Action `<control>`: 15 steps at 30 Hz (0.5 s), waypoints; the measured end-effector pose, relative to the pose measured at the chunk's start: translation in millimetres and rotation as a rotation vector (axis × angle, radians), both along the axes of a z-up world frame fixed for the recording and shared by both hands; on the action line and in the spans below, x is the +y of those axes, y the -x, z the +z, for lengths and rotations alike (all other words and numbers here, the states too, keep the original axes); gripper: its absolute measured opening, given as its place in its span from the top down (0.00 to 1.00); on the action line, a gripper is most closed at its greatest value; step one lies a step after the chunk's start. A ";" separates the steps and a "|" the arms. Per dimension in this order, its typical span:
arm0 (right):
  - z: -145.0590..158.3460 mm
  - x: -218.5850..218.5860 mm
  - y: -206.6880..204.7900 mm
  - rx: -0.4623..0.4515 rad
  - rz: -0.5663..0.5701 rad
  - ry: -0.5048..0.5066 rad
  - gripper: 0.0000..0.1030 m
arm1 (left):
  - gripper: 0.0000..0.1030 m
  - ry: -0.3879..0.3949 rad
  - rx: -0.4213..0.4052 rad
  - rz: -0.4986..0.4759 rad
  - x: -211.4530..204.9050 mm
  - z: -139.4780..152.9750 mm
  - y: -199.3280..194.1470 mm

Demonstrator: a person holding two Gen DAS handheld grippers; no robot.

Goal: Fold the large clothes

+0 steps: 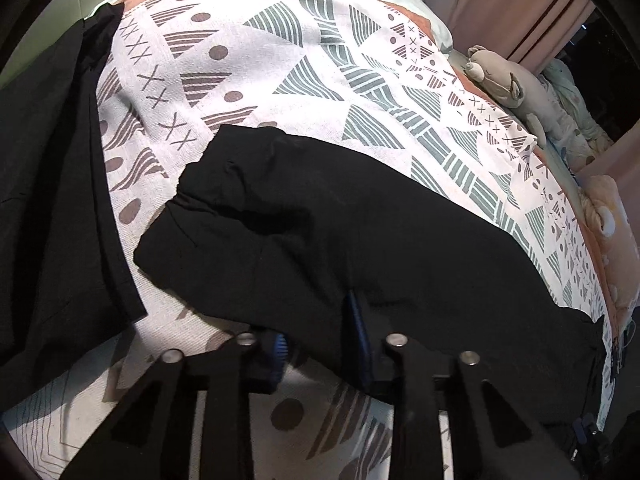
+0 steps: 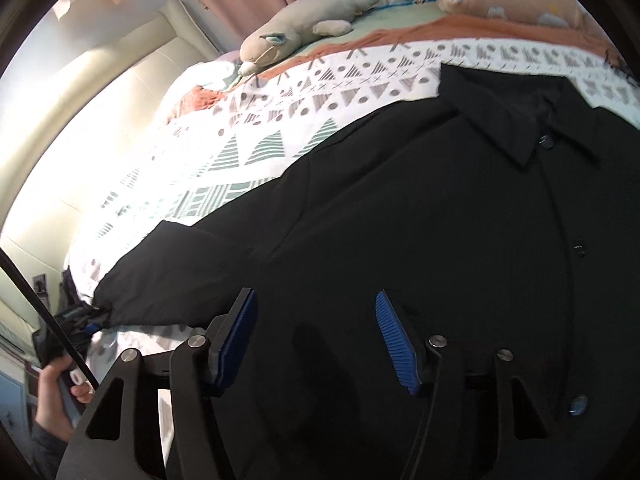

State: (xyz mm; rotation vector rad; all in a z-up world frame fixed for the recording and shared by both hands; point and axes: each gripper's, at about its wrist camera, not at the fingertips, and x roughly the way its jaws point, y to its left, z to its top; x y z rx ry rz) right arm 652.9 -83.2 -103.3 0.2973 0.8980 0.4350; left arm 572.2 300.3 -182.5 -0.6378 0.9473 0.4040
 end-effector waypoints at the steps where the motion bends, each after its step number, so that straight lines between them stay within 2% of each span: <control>1: -1.5 2.1 -3.2 0.013 0.005 -0.005 0.42 | 0.85 0.007 -0.001 -0.007 -0.3 2.9 -1.6; 2: -4.0 5.2 -7.4 0.024 0.010 -0.004 0.42 | 0.88 0.000 -0.006 -0.014 -1.2 7.0 -2.5; 6: -6.4 13.4 -21.3 0.047 0.039 -0.014 0.45 | 0.92 -0.040 -0.072 -0.057 -8.9 35.0 -4.3; 8: -11.3 15.5 -27.3 0.064 0.047 -0.037 0.51 | 0.94 -0.047 -0.112 -0.072 -12.9 52.5 -3.0; 12: -33.0 27.6 -36.8 0.133 0.082 -0.067 0.53 | 0.96 -0.070 -0.177 -0.116 -29.8 93.6 -2.8; 15: -29.7 25.6 -37.2 0.141 0.101 -0.071 0.53 | 0.96 -0.079 -0.231 -0.160 -48.0 127.1 -3.9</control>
